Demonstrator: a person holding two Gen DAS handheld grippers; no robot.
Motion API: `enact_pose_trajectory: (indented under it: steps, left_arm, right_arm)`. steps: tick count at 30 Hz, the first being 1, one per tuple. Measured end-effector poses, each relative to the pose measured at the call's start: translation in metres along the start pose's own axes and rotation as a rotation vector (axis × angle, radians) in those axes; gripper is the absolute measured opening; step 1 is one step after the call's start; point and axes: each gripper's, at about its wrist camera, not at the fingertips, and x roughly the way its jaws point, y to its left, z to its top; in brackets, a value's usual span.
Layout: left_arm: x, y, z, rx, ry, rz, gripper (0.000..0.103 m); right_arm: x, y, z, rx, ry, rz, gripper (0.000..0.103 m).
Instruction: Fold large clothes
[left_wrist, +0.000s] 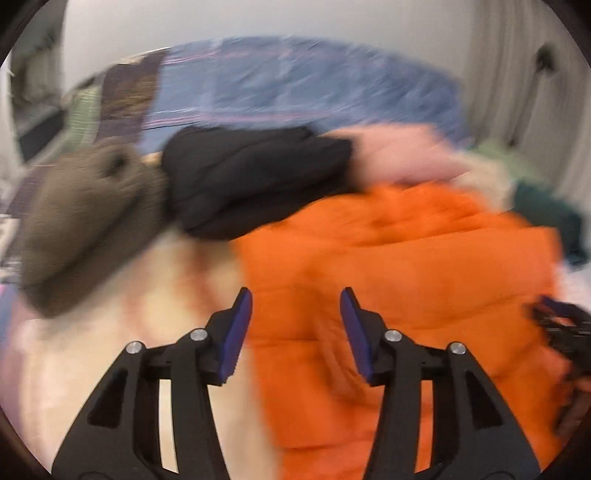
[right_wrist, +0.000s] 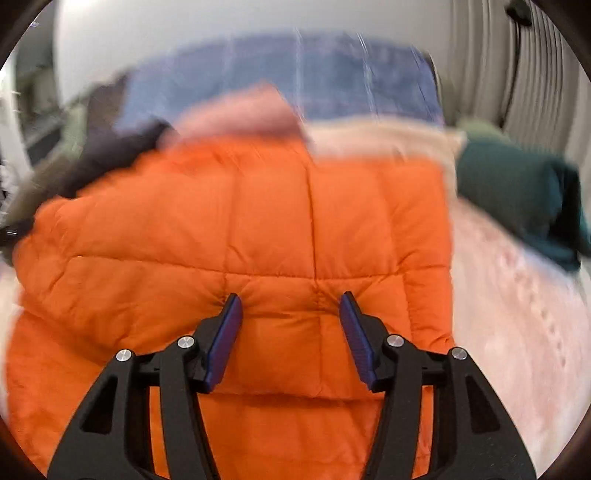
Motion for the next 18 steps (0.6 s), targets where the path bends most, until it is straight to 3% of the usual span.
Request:
enact_pose_trajectory:
  steps: [2,6,8,9,10,12,14,18]
  left_arm:
    - [0.007,0.004,-0.001,0.003,0.019,0.051,0.05]
    - [-0.017,-0.009,0.004,0.004,-0.086,-0.105,0.048]
    - [-0.028,-0.028,0.003,0.046,-0.127,-0.203,0.053]
    - [-0.025,-0.039,0.001,0.074,-0.122,-0.205,0.058]
    - [-0.019,-0.05,0.0,0.104,-0.107,-0.181,0.063]
    - [0.012,-0.073,-0.015,0.201,-0.037,-0.056,0.065]
    - [0.047,-0.087,-0.031,0.287,0.014,0.065,0.072]
    - [0.052,-0.087,-0.032,0.285,0.02,0.105,0.078]
  right_arm:
    - [-0.003,-0.001,0.0,0.003,-0.012,0.007,0.056]
    - [-0.023,0.004,0.009,-0.032,-0.072,0.026,0.056]
    - [-0.029,0.005,0.015,-0.042,-0.116,0.002,0.056]
    - [-0.026,0.005,0.017,-0.04,-0.112,-0.011,0.057]
    - [-0.018,0.004,0.017,-0.033,-0.093,-0.024,0.058]
    - [0.012,0.0,0.01,-0.02,-0.022,-0.02,0.063]
    - [0.026,-0.002,0.005,0.0,-0.005,0.02,0.064]
    - [0.029,0.003,0.006,-0.013,-0.008,0.0,0.065]
